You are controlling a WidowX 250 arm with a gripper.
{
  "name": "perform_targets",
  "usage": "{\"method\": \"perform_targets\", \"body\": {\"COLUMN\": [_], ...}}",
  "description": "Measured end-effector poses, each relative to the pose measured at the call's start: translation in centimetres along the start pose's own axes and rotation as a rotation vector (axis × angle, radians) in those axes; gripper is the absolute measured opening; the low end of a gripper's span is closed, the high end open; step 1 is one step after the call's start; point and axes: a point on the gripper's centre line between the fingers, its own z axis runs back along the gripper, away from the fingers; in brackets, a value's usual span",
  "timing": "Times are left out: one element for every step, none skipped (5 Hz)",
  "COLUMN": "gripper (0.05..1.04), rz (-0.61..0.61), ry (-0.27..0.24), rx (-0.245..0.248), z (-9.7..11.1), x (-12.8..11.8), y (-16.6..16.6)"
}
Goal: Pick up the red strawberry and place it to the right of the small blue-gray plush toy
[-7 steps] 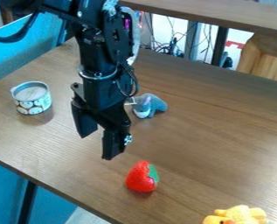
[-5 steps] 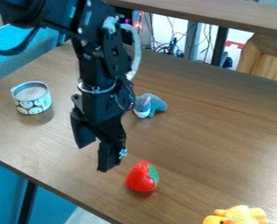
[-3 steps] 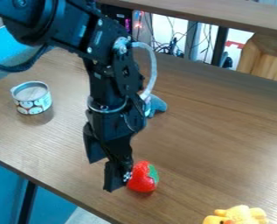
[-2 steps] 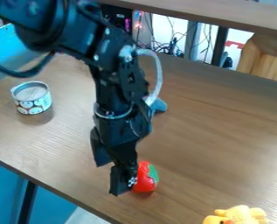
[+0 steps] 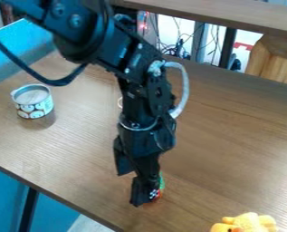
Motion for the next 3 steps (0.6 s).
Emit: {"method": "perform_targets", "body": {"gripper": [1.001, 1.001, 1.001], "rz": [-0.027, -0.012, 0.016], "ry": [0.032, 0.074, 0.096], "rx": [0.019, 0.049, 0.052], "z": [-0.9, -1.8, -2.5], "x": [0.7, 1.3, 1.8], "y": [-0.6, -0.3, -0.3]}}
